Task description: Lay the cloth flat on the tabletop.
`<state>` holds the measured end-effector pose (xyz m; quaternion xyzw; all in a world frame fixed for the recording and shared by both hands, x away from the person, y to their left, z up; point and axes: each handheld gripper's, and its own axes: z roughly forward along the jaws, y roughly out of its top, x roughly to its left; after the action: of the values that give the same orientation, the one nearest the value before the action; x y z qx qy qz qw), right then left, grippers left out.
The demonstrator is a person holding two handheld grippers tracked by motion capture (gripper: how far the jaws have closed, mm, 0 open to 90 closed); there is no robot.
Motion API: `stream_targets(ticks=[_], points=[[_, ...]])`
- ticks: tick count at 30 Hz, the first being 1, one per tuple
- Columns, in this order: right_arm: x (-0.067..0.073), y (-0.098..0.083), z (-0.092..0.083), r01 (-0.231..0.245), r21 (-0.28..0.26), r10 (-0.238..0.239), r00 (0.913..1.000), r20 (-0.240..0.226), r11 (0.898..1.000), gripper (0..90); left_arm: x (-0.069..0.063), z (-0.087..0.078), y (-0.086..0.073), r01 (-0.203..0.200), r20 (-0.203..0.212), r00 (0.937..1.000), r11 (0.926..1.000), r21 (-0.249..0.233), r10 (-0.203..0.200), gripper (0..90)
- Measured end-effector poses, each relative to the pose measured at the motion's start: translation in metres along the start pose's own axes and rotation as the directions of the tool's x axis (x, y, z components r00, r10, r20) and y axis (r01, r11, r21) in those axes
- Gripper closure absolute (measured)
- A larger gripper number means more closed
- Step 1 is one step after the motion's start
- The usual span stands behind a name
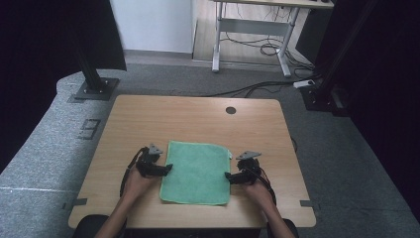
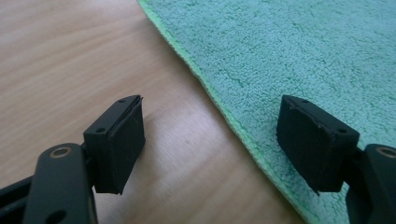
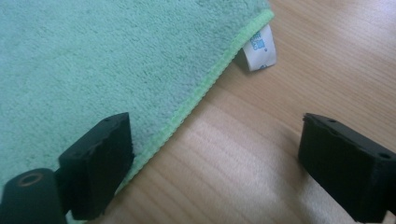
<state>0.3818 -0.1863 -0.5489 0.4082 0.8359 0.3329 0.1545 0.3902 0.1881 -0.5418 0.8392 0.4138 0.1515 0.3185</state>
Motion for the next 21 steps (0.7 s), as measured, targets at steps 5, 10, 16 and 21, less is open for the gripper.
stream_targets(ticks=[5,10,16,21], points=[[-0.004,0.011,-0.006,-0.027,-0.022,0.026,0.9986,-0.047,0.999,17.4,0.001,0.001,0.0,-0.001,0.004,1.0,1.0,-0.003,0.001,22.0],[-0.016,0.04,-0.006,-0.028,-0.067,0.025,0.9992,-0.032,0.997,39.2,0.001,0.001,-0.001,-0.001,0.003,1.0,0.9999,-0.011,0.001,22.0],[-0.031,0.072,0.018,-0.032,-0.021,0.032,0.9993,-0.02,0.999,54.6,0.001,0.001,-0.002,0.0,0.006,1.0,0.9998,-0.02,0.0,22.0],[-0.036,0.079,0.043,-0.041,0.04,0.042,0.9988,-0.027,0.998,59.1,0.0,0.001,-0.003,0.002,0.006,1.0,0.9996,-0.03,-0.002,22.1]])
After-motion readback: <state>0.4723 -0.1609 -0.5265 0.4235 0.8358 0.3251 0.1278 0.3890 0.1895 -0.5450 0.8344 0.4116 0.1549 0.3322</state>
